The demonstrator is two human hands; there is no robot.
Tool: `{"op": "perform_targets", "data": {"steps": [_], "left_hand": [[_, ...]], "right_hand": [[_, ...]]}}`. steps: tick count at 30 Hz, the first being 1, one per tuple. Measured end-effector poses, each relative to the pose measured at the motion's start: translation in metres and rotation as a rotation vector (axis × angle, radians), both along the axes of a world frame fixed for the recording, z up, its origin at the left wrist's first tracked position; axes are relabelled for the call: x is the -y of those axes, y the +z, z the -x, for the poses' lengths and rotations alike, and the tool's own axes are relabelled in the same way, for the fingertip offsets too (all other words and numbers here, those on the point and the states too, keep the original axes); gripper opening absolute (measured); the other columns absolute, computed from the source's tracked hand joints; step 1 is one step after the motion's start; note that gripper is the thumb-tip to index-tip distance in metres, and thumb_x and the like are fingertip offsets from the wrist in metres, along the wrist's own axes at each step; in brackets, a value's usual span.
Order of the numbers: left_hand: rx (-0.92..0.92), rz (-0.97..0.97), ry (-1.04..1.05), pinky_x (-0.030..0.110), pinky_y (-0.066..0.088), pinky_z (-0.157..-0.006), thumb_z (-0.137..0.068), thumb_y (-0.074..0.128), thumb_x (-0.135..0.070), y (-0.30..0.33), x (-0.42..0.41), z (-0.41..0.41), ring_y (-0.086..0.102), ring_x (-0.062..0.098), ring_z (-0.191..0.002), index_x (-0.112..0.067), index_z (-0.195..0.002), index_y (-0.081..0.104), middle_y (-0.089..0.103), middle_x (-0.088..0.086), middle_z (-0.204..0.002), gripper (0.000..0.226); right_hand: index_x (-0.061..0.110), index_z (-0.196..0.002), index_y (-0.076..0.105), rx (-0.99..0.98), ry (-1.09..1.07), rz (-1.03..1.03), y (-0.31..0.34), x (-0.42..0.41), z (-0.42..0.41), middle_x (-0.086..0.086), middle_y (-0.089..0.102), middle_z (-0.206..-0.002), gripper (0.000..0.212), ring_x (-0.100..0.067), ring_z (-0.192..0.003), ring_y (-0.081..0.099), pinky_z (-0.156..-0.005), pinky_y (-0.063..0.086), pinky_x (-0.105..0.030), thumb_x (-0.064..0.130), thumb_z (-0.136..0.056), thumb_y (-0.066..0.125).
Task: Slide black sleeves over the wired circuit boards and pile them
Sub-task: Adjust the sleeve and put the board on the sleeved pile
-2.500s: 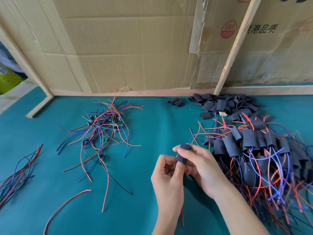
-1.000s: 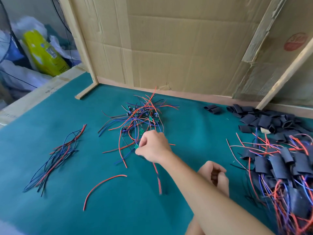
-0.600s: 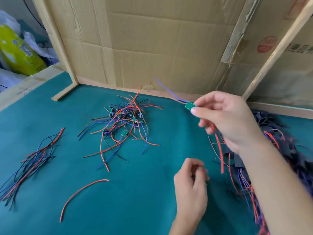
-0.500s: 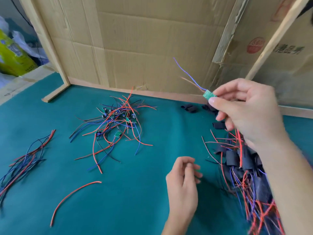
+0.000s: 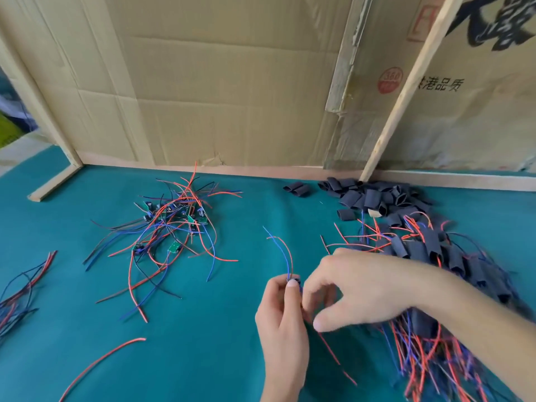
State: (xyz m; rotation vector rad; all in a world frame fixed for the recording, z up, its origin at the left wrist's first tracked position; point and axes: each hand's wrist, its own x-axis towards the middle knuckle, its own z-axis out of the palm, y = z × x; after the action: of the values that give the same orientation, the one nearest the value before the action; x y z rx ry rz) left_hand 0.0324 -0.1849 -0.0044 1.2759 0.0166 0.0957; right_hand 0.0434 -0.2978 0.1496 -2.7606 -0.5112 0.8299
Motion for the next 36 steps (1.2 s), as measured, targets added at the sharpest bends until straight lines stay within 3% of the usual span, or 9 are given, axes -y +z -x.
{"op": "perform_targets", "data": {"steps": [4, 6, 11, 16, 21, 24, 27, 31, 36], "left_hand": [[-0.027, 0.061, -0.012, 0.02, 0.043, -0.052, -0.09, 0.059, -0.024, 0.0, 0.002, -0.001, 0.058, 0.016, -0.058, -0.024, -0.088, 0.073, 0.07, 0.009, -0.071, 0.014], [-0.035, 0.047, -0.022, 0.02, 0.043, -0.051, -0.094, 0.06, -0.014, -0.001, 0.002, 0.0, 0.058, 0.016, -0.058, -0.021, -0.09, 0.073, 0.07, 0.011, -0.072, 0.015], [-0.014, 0.045, -0.025, 0.02, 0.042, -0.05, -0.086, 0.06, -0.027, 0.007, 0.0, 0.002, 0.058, 0.014, -0.057, -0.017, -0.086, 0.07, 0.07, 0.01, -0.073, 0.014], [0.009, -0.04, -0.023, 0.023, 0.041, -0.051, -0.102, 0.06, -0.009, 0.004, -0.001, 0.001, 0.057, 0.014, -0.056, -0.023, -0.081, 0.069, 0.067, 0.007, -0.069, 0.027], [-0.002, 0.006, -0.023, 0.023, 0.043, -0.05, -0.087, 0.053, -0.025, 0.011, 0.0, 0.002, 0.058, 0.016, -0.056, -0.03, -0.083, 0.071, 0.068, 0.006, -0.07, 0.019], [-0.002, 0.013, -0.03, 0.023, 0.043, -0.049, -0.086, 0.05, -0.024, 0.009, 0.001, 0.002, 0.06, 0.017, -0.057, -0.031, -0.083, 0.071, 0.069, 0.007, -0.071, 0.022], [0.0, 0.005, -0.034, 0.023, 0.043, -0.049, -0.086, 0.049, -0.023, 0.005, 0.001, 0.001, 0.06, 0.017, -0.057, -0.03, -0.081, 0.07, 0.069, 0.008, -0.072, 0.023], [0.006, 0.016, -0.038, 0.022, 0.042, -0.048, -0.084, 0.048, -0.021, 0.005, 0.001, 0.0, 0.059, 0.016, -0.056, -0.027, -0.08, 0.07, 0.069, 0.009, -0.071, 0.023], [-0.009, 0.028, -0.022, 0.022, 0.042, -0.047, -0.083, 0.047, -0.021, 0.007, 0.002, 0.001, 0.058, 0.016, -0.055, -0.026, -0.079, 0.069, 0.069, 0.01, -0.07, 0.022]], "right_hand": [[0.025, -0.084, 0.079, 0.295, -0.23, 0.044, 0.006, 0.037, -0.074, 0.008, 0.077, -0.08, 0.009, -0.015, -0.083, 0.072, -0.08, 0.058, -0.03, 0.027, -0.081, 0.071], [0.022, -0.097, 0.078, 0.454, -0.404, 0.102, -0.005, 0.061, -0.117, -0.003, 0.077, -0.103, 0.015, -0.024, -0.1, 0.07, -0.088, 0.055, -0.03, 0.014, -0.086, 0.071], [0.019, -0.144, 0.055, 0.29, -0.505, 0.343, -0.055, 0.102, -0.167, -0.016, 0.049, -0.148, 0.058, -0.039, -0.126, 0.056, -0.095, 0.05, -0.036, 0.013, -0.09, 0.074], [0.018, -0.129, 0.066, 0.417, -0.532, 0.381, -0.077, 0.104, -0.165, -0.018, 0.058, -0.134, 0.044, -0.042, -0.111, 0.063, -0.093, 0.056, -0.043, 0.016, -0.088, 0.078], [0.015, -0.113, 0.069, 0.484, -0.562, 0.384, -0.071, 0.102, -0.157, -0.015, 0.062, -0.125, 0.022, -0.041, -0.102, 0.063, -0.09, 0.058, -0.046, 0.017, -0.091, 0.072], [0.021, -0.091, 0.08, 0.531, -0.701, 0.072, -0.051, 0.098, -0.155, -0.009, 0.077, -0.099, 0.006, -0.031, -0.094, 0.072, -0.087, 0.06, -0.041, 0.021, -0.085, 0.08], [0.018, -0.078, 0.081, 0.541, -0.879, -0.462, -0.032, 0.086, -0.144, 0.003, 0.075, -0.064, 0.005, -0.016, -0.065, 0.073, -0.057, 0.057, -0.028, 0.018, -0.083, 0.082], [0.008, -0.087, 0.079, 0.348, -1.041, -1.007, -0.032, 0.063, -0.115, -0.007, 0.075, -0.072, 0.007, -0.019, -0.065, 0.07, -0.048, 0.05, -0.024, 0.014, -0.085, 0.082], [0.006, -0.088, 0.075, 0.101, -1.117, -1.34, -0.041, 0.042, -0.088, -0.012, 0.074, -0.072, 0.009, -0.022, -0.063, 0.071, -0.053, 0.058, -0.025, 0.013, -0.087, 0.081]]}}
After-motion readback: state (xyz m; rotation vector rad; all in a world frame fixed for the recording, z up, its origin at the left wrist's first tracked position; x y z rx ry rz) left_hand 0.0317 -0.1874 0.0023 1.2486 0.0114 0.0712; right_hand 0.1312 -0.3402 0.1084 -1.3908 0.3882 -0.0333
